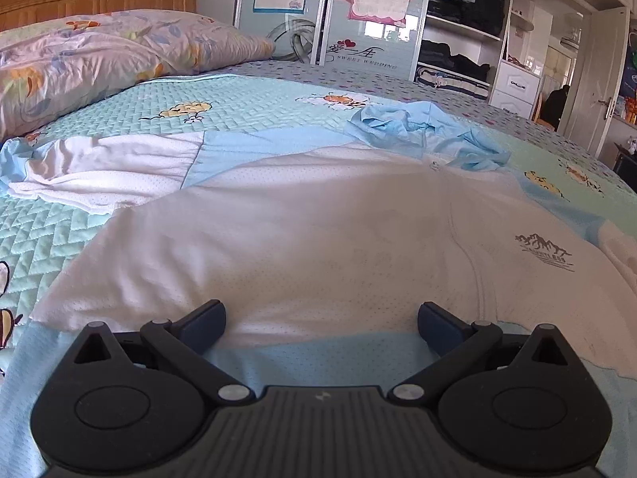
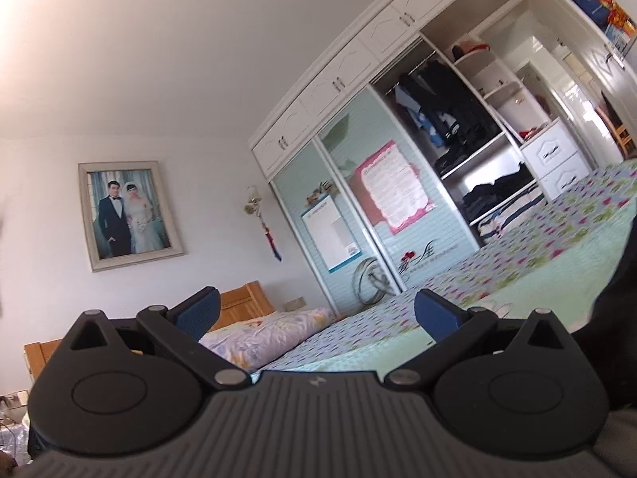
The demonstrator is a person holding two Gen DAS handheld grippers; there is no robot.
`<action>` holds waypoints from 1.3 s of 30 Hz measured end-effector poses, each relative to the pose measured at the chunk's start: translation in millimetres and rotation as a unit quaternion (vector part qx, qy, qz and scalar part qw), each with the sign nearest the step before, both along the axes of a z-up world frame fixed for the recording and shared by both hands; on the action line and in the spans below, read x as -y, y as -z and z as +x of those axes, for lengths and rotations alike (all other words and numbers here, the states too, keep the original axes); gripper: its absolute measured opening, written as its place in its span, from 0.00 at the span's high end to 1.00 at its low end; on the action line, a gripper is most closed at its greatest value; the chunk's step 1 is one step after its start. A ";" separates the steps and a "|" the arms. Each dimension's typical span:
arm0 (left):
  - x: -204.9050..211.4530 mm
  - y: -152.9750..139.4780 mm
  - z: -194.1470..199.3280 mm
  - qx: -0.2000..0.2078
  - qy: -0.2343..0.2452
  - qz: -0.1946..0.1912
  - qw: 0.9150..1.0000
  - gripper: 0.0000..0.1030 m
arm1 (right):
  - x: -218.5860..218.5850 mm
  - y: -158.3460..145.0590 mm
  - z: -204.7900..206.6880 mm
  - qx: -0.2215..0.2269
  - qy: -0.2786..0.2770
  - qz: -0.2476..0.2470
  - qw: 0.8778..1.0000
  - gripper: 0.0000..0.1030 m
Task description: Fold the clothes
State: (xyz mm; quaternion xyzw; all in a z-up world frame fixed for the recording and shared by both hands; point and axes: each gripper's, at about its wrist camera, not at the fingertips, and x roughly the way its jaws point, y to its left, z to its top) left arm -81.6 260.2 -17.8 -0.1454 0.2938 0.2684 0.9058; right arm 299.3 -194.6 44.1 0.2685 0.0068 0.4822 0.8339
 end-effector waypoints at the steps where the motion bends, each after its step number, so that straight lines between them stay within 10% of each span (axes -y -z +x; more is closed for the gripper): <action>1: 0.3 0.1 0.3 -0.002 0.000 0.002 1.000 0.00 | 8.7 -0.3 5.0 0.002 0.012 -0.005 1.000 0.00; 14: 1.6 1.8 1.9 -0.015 0.000 0.013 1.000 0.00 | 84.0 10.6 48.4 0.017 0.107 -0.022 0.994 0.00; 21: -2.4 2.6 -2.9 0.003 0.000 0.002 1.000 0.00 | 48.2 7.7 38.0 -0.021 0.111 -0.057 0.992 0.00; 29: -6.6 1.7 -8.4 0.026 0.000 -0.016 1.000 0.00 | -7.7 -40.7 -53.7 -0.155 0.020 0.017 0.988 0.00; 33: -7.1 1.2 -8.3 0.030 0.000 -0.020 0.999 0.00 | -45.4 -6.3 -150.4 -0.221 0.060 0.061 0.972 0.00; 39: -9.8 0.3 -11.2 0.040 0.000 -0.032 0.999 0.01 | -79.1 39.0 -224.4 -0.217 0.140 -0.101 0.961 0.00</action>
